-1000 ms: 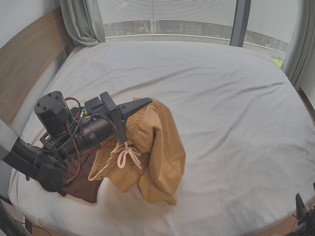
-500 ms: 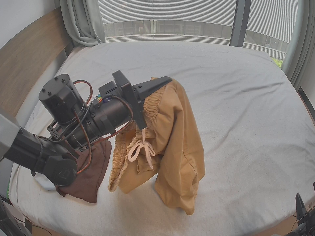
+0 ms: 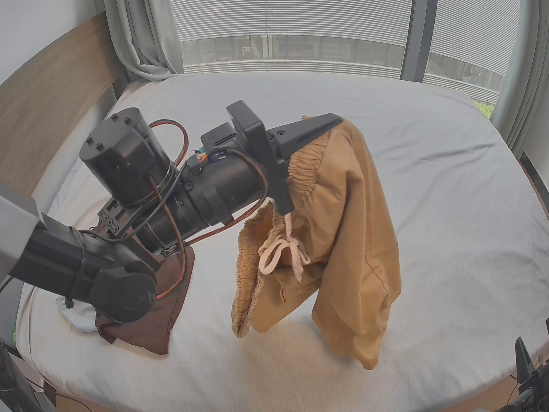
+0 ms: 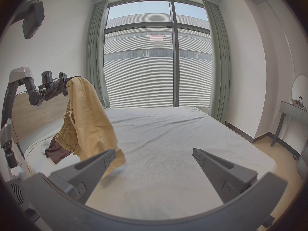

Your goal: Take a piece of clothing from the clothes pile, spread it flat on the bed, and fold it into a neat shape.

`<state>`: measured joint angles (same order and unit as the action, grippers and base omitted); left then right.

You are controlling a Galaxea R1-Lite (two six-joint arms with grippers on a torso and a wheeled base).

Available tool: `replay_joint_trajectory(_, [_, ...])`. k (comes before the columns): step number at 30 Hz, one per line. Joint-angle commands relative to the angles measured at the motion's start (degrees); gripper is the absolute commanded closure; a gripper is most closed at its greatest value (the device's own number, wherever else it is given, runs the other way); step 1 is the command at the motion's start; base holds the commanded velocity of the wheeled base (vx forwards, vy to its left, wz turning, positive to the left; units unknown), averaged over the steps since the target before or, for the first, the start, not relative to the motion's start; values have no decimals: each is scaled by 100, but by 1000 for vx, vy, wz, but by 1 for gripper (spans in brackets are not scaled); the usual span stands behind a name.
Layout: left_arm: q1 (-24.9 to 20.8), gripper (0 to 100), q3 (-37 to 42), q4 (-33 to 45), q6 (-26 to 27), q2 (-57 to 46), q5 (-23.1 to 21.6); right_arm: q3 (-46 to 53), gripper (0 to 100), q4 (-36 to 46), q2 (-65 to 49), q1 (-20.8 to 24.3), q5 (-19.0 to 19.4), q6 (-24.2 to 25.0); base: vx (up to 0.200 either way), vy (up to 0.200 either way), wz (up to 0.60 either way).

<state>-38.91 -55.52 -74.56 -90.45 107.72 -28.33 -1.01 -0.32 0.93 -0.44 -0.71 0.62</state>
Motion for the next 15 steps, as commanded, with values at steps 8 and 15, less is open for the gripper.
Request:
replay_joint_trajectory(8, [-354,100,-653,381,-60,162,29,101,0,-3,-49,0,0,-1,0,0,0])
replay_joint_trajectory(15, [-477,100,-864,460,-60,206,91,101,0,-3,-49,0,0,-1,0,0,0])
